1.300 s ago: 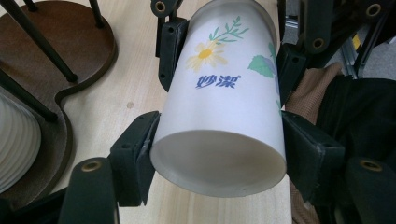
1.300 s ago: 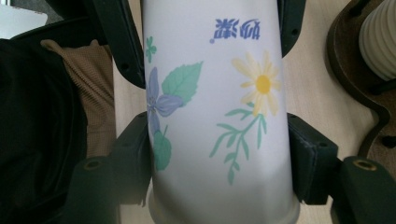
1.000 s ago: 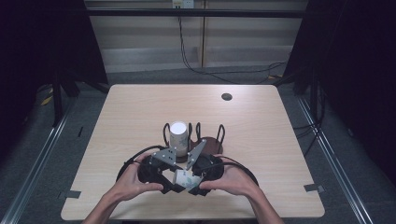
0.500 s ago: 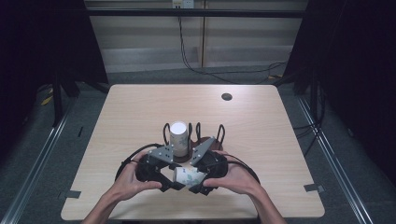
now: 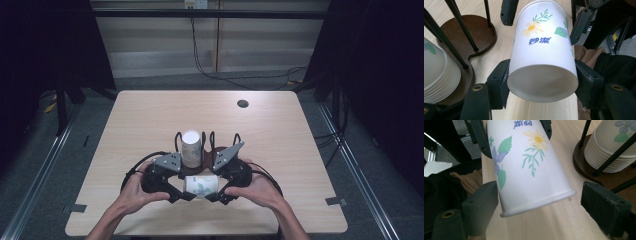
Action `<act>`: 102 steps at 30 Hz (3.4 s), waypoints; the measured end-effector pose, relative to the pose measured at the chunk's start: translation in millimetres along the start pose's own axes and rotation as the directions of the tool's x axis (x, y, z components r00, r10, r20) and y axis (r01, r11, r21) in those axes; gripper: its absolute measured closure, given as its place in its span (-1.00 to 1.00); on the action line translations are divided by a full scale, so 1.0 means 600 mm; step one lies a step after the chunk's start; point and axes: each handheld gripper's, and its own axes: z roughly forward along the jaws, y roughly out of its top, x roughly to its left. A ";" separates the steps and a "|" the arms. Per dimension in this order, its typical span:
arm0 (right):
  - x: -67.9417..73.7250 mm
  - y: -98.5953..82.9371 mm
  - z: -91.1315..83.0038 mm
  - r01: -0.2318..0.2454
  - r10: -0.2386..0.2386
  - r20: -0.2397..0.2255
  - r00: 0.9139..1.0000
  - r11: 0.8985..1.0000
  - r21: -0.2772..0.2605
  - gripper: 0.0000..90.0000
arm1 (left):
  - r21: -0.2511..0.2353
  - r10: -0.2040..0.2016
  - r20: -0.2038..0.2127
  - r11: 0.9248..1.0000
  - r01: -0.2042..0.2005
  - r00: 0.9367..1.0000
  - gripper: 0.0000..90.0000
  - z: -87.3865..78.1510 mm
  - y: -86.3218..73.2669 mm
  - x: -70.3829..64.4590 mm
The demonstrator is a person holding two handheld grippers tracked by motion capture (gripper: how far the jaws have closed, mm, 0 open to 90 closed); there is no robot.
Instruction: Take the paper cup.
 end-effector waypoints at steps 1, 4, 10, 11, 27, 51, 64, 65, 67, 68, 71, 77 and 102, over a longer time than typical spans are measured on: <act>0.000 -0.001 -0.001 -0.009 0.009 0.000 1.000 1.000 -0.003 -0.69 | 0.004 0.003 -0.007 1.000 -0.003 1.000 -0.17 -0.002 -0.001 0.001; -0.002 -0.004 -0.005 -0.018 0.018 -0.011 1.000 0.999 -0.033 -0.69 | -0.014 -0.013 -0.005 1.000 0.013 1.000 -0.17 -0.001 -0.005 0.001; -0.007 -0.015 -0.019 -0.048 0.048 -0.006 0.999 0.994 -0.096 -0.70 | -0.052 -0.015 -0.037 0.999 0.013 0.999 -0.17 -0.010 -0.009 0.003; -0.007 -0.017 -0.021 -0.057 0.056 -0.010 0.998 0.992 -0.114 -0.70 | -0.063 -0.021 -0.041 0.998 0.019 0.999 -0.17 -0.012 -0.010 0.005; -0.011 -0.041 -0.031 -0.102 0.097 -0.035 0.995 0.965 -0.241 -0.67 | -0.187 -0.040 -0.051 0.982 0.030 0.998 -0.18 -0.025 -0.012 0.006; -0.013 -0.050 -0.042 -0.150 0.119 -0.096 0.988 0.882 -0.447 -0.70 | -0.247 -0.023 -0.044 0.969 0.011 0.999 -0.18 -0.027 -0.006 -0.004; -0.015 -0.053 -0.036 -0.176 0.128 -0.131 0.983 0.852 -0.493 -0.70 | -0.270 -0.027 -0.035 0.963 0.017 0.999 -0.18 -0.028 -0.004 -0.005; -0.015 -0.052 -0.036 -0.177 0.127 -0.132 0.983 0.850 -0.496 -0.70 | -0.270 -0.026 -0.034 0.963 0.016 0.999 -0.18 -0.028 -0.004 -0.006; -0.014 -0.052 -0.037 -0.179 0.126 -0.138 0.982 0.845 -0.503 -0.70 | -0.276 -0.025 -0.027 0.961 0.016 0.999 -0.18 -0.027 -0.004 -0.006; -0.014 -0.052 -0.037 -0.179 0.127 -0.136 0.983 0.845 -0.505 -0.70 | -0.278 -0.024 -0.023 0.960 0.017 0.999 -0.18 -0.026 -0.003 -0.007; -0.014 -0.050 -0.035 -0.185 0.124 -0.151 0.981 0.841 -0.508 -0.70 | -0.277 -0.020 -0.022 0.961 0.013 1.000 -0.18 -0.027 -0.001 -0.009; -0.012 -0.045 -0.026 -0.186 0.118 -0.166 0.979 0.848 -0.496 -0.70 | -0.282 -0.018 -0.011 0.959 0.014 1.000 -0.18 -0.025 0.001 -0.011; -0.017 -0.043 -0.030 -0.187 0.106 -0.186 0.977 0.845 -0.501 -0.35 | -0.255 -0.046 0.002 0.966 0.045 0.999 -0.31 -0.016 -0.005 0.000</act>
